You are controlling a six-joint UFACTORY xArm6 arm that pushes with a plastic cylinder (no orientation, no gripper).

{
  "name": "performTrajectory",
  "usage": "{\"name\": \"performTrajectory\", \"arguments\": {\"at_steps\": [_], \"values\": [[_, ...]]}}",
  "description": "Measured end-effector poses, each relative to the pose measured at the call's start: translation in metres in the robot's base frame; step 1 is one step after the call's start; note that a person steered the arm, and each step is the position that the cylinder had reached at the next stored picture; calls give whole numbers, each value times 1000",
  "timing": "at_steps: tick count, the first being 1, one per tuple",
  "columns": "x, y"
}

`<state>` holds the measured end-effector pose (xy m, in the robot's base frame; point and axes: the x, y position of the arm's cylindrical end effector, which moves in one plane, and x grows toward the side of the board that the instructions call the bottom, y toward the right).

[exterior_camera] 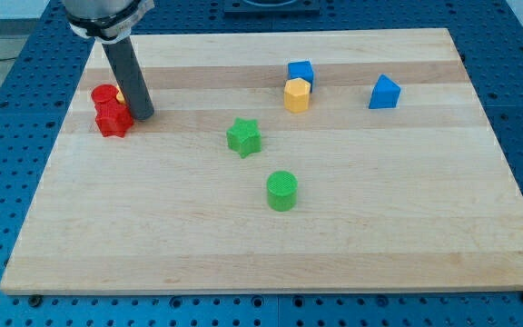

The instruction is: Separate the yellow hexagon from the blue cube

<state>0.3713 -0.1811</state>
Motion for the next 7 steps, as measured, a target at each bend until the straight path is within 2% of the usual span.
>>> {"name": "performTrajectory", "arguments": {"at_steps": [2,4,5,7], "values": [[4,152],[3,256],[-18,260],[-25,211]]}}
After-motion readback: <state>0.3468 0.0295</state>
